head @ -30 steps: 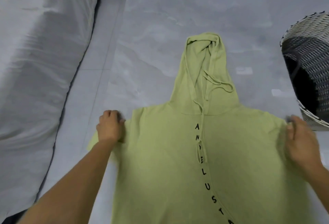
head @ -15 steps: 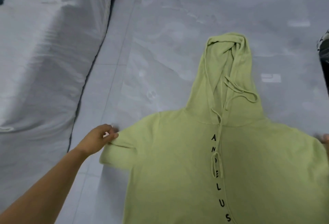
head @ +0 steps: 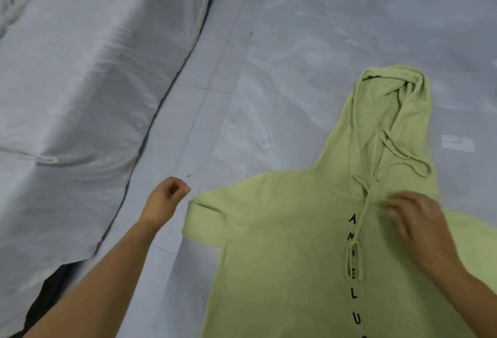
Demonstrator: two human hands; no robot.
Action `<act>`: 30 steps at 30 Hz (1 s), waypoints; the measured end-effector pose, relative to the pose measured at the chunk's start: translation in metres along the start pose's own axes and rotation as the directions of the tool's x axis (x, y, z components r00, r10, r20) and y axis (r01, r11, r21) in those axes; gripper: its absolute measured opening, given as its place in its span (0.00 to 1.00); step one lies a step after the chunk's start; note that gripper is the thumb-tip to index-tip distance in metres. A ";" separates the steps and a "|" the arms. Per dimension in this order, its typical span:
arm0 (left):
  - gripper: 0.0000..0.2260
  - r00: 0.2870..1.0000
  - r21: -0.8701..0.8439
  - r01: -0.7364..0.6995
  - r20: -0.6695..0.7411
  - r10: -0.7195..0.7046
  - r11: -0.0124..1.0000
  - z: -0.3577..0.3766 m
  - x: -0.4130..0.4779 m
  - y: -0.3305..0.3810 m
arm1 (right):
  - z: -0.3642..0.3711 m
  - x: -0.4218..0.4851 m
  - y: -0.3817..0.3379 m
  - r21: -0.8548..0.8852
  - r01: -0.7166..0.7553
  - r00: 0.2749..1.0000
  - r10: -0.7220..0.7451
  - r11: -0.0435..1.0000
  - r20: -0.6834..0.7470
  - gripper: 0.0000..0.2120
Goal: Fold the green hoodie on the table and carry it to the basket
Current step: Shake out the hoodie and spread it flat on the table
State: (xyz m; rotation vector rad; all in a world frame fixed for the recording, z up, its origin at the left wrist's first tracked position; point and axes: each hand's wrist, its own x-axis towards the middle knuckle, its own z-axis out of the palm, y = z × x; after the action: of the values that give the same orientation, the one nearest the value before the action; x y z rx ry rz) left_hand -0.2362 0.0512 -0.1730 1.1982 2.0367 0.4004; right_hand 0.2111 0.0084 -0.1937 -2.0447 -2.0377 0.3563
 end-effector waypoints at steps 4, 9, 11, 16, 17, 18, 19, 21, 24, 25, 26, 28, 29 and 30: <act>0.23 0.872 -0.008 0.485 -0.071 -0.484 0.875 0.022 -0.006 -0.015 | 0.044 0.038 -0.126 0.318 0.254 0.949 -0.299 0.913 0.101 0.22; 0.30 0.728 -0.290 0.673 0.102 -0.678 0.680 0.047 -0.006 -0.016 | 0.072 0.072 -0.214 0.329 0.269 0.935 -0.328 0.905 0.137 0.17; 0.25 0.684 -0.506 0.669 0.131 -0.718 0.545 0.048 -0.002 -0.022 | 0.080 0.077 -0.232 0.267 0.300 0.905 -0.361 0.916 0.224 0.16; 0.10 0.656 -0.856 0.474 0.188 -0.731 0.205 0.039 -0.007 -0.039 | 0.106 0.083 -0.261 0.146 0.347 0.810 -0.375 0.926 0.450 0.15; 0.05 0.668 -0.899 0.407 0.173 -0.723 0.161 0.036 -0.013 -0.042 | 0.107 0.082 -0.265 0.180 0.347 0.815 -0.391 0.920 0.428 0.17; 0.05 0.679 -0.935 0.330 0.141 -0.721 0.128 0.031 -0.021 -0.045 | 0.109 0.083 -0.266 0.257 0.331 0.838 -0.408 0.908 0.363 0.20; 0.06 0.679 -0.959 0.258 0.098 -0.728 0.112 0.027 -0.031 -0.049 | 0.108 0.084 -0.265 0.348 0.287 0.877 -0.391 0.893 0.280 0.22; 0.08 0.662 -0.980 0.139 -0.017 -0.750 0.145 0.026 -0.051 -0.060 | 0.105 0.087 -0.259 0.462 0.233 0.936 -0.326 0.856 0.131 0.21; 0.14 0.612 -0.933 0.171 -0.151 -0.777 0.316 0.033 -0.067 -0.080 | 0.112 0.089 -0.255 0.397 0.234 0.936 -0.316 0.888 0.155 0.22; 0.16 0.577 -0.895 0.236 -0.184 -0.796 0.378 0.035 -0.069 -0.085 | 0.115 0.087 -0.256 0.361 0.241 0.931 -0.320 0.901 0.177 0.23; 0.19 0.535 -0.850 0.307 -0.219 -0.816 0.428 0.036 -0.069 -0.089 | 0.119 0.083 -0.257 0.326 0.259 0.928 -0.328 0.909 0.177 0.24; 0.22 0.549 -0.738 0.351 -0.337 -0.765 0.576 0.037 -0.070 -0.089 | 0.121 0.070 -0.254 0.282 0.324 0.926 -0.364 0.903 0.101 0.23; 0.20 0.629 -0.636 0.318 -0.413 -0.658 0.703 0.038 -0.070 -0.086 | 0.119 0.061 -0.250 0.273 0.354 0.923 -0.382 0.895 0.056 0.21; 0.16 0.726 -0.518 0.261 -0.451 -0.519 0.814 0.041 -0.068 -0.081 | 0.116 0.049 -0.244 0.264 0.381 0.917 -0.400 0.886 0.020 0.20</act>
State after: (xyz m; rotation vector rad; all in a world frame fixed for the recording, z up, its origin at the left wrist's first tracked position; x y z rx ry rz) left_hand -0.2367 -0.0528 -0.2195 0.3450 2.4606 1.0266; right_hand -0.0575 0.0576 -0.2226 -1.4480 -2.2466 0.5857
